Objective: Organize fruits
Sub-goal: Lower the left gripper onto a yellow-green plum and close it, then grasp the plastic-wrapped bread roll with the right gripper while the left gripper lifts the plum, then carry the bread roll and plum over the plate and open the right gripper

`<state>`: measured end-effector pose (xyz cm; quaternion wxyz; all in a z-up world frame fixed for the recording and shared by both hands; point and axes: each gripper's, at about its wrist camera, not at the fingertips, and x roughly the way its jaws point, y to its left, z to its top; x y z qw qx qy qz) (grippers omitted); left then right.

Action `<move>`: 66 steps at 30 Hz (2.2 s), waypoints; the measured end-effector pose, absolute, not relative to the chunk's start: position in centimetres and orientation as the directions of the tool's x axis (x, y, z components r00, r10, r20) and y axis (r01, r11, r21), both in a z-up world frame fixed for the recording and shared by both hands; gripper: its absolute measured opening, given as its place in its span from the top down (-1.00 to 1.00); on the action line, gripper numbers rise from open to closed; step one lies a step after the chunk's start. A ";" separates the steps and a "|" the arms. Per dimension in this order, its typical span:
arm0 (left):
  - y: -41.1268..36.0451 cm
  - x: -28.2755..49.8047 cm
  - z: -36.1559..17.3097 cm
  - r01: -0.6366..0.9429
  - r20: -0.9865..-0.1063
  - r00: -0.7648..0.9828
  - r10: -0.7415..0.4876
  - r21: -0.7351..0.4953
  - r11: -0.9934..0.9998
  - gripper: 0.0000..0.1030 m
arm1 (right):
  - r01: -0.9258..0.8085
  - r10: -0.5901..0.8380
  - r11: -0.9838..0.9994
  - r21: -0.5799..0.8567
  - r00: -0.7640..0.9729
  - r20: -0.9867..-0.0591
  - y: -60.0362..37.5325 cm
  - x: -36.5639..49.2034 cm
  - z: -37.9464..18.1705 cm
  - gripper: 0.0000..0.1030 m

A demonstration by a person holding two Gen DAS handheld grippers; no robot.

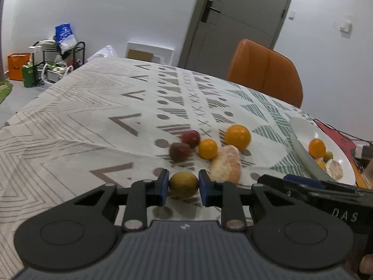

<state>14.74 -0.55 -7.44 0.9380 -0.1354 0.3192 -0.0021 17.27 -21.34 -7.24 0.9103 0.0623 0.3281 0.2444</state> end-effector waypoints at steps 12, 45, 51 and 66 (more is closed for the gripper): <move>3.0 14.3 -7.9 -0.162 -0.588 0.808 -0.038 -0.284 0.945 0.50 | -0.457 0.503 0.855 0.243 0.622 -0.600 -17.9 18.3 -7.6 -0.01; 2.9 14.0 -6.4 -0.166 -0.557 0.830 -0.022 -0.286 0.944 0.50 | -0.508 0.446 0.856 0.091 0.639 -0.627 -14.2 19.6 -7.2 0.37; 2.0 13.9 -5.1 -0.133 -0.536 0.843 -0.040 -0.281 0.950 0.50 | -0.480 0.442 0.871 0.102 0.678 -0.587 -16.0 18.6 -5.4 0.37; -2.6 15.8 -3.8 -0.032 -0.518 0.850 -0.100 -0.240 0.970 0.50 | -0.340 0.356 0.932 0.129 0.782 -0.512 -22.9 18.9 -3.5 0.37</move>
